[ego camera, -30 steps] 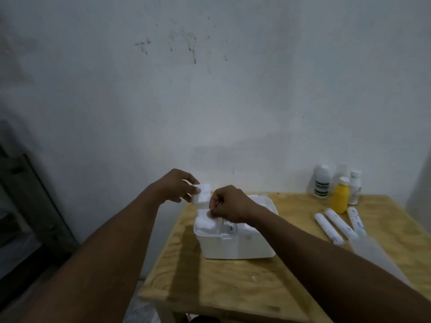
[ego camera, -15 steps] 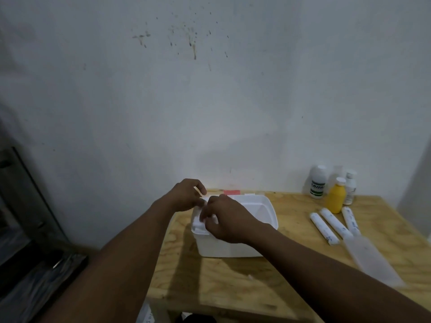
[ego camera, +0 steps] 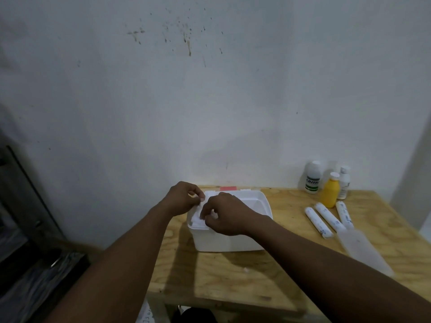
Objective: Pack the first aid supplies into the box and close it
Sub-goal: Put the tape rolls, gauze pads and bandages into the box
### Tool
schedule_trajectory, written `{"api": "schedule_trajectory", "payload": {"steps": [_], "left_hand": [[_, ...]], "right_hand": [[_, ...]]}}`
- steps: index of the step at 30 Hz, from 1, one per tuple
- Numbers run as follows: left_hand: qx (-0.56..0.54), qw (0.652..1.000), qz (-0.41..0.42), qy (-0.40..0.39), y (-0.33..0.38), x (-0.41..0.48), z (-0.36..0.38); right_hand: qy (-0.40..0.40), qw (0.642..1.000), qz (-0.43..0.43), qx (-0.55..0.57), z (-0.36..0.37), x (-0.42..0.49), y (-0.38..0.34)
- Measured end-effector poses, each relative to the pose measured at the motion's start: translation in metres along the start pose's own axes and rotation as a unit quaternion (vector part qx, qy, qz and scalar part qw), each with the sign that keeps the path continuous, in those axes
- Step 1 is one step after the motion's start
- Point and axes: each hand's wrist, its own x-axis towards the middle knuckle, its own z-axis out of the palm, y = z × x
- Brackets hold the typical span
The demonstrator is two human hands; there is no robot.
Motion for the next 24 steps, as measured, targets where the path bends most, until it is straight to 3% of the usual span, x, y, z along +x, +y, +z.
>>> {"api": "schedule_trajectory", "payload": {"steps": [4,9,19,24], "left_hand": [[-0.057,0.998,0.002,-0.005,0.003,-0.002,-0.008],[0.020,1.000,0.008,-0.006,0.003,-0.006,0.002],[0.039,0.999,0.004,-0.012,0.005,-0.003,0.004],[-0.007,1.000,-0.003,-0.015,0.003,-0.004,0.000]], "right_hand": [[0.031,1.000,-0.002,0.003,-0.005,0.000,0.002],[-0.014,0.999,-0.004,-0.031,0.001,-0.003,0.000],[-0.025,0.999,0.003,-0.048,0.003,-0.002,0.003],[-0.014,0.999,0.005,-0.044,-0.002,-0.003,0.004]]}}
